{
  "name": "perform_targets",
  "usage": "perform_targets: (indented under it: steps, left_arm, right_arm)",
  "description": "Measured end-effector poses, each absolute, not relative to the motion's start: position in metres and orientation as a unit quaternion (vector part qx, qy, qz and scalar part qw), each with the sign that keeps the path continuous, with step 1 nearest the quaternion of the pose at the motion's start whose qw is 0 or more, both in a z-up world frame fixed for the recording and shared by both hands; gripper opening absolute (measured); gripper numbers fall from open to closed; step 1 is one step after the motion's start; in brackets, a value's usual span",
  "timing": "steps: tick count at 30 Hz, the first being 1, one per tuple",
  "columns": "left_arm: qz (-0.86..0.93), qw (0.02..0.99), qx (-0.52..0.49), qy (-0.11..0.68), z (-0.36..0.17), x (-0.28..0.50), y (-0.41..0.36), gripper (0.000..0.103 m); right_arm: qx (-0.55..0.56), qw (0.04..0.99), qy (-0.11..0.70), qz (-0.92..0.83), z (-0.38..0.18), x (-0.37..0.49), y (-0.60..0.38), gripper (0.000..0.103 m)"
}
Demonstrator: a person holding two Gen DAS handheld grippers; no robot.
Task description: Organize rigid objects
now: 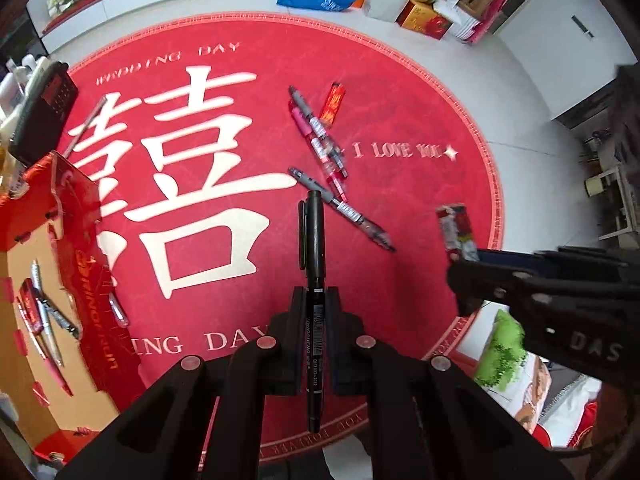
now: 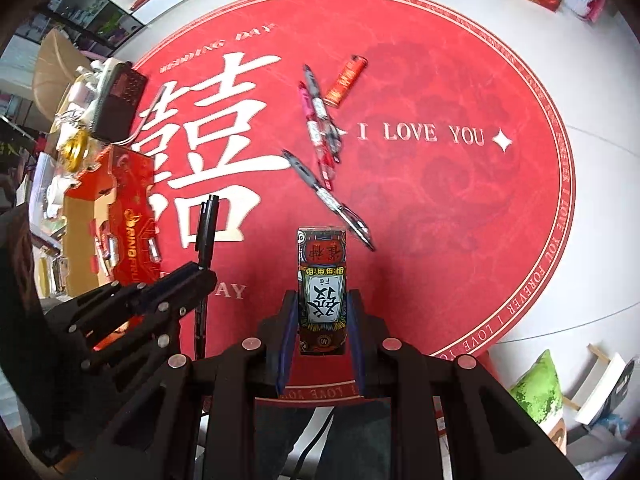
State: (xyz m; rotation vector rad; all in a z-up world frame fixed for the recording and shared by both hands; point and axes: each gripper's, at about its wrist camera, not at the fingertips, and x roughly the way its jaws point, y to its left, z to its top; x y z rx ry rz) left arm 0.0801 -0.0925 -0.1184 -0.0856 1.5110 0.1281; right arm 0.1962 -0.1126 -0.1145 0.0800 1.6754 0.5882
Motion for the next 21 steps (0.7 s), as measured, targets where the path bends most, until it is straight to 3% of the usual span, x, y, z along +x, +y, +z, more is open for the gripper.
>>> perform_targets:
  steps: [21]
  left_arm:
    - [0.122, 0.765, -0.031, 0.632, 0.007, 0.047, -0.036, 0.010]
  right_arm:
    - [-0.012, 0.662, 0.677, 0.323, 0.003, 0.192, -0.043, 0.025]
